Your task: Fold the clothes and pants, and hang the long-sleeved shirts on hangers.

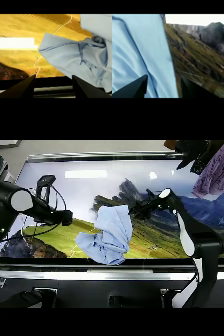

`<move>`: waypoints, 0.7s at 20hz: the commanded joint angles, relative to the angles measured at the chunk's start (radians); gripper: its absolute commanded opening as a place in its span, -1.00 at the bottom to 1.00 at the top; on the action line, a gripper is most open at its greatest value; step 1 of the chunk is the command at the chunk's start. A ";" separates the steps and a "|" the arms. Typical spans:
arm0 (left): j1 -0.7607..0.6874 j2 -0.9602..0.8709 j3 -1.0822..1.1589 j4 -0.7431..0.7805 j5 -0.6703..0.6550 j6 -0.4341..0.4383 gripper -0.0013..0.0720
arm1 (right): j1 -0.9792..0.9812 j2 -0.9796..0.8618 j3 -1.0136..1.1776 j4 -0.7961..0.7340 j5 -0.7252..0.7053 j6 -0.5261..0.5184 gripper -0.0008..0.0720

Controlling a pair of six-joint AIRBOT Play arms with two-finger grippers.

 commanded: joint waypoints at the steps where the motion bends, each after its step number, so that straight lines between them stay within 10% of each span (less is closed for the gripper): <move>1: 0.042 0.003 0.000 -0.002 -0.048 -0.019 0.48 | 0.027 -0.011 -0.002 -0.095 0.002 0.032 0.35; 14: 0.442 0.267 -0.047 0.003 -0.094 0.061 0.49 | 0.092 -0.037 -0.002 -0.064 -0.037 0.053 -0.17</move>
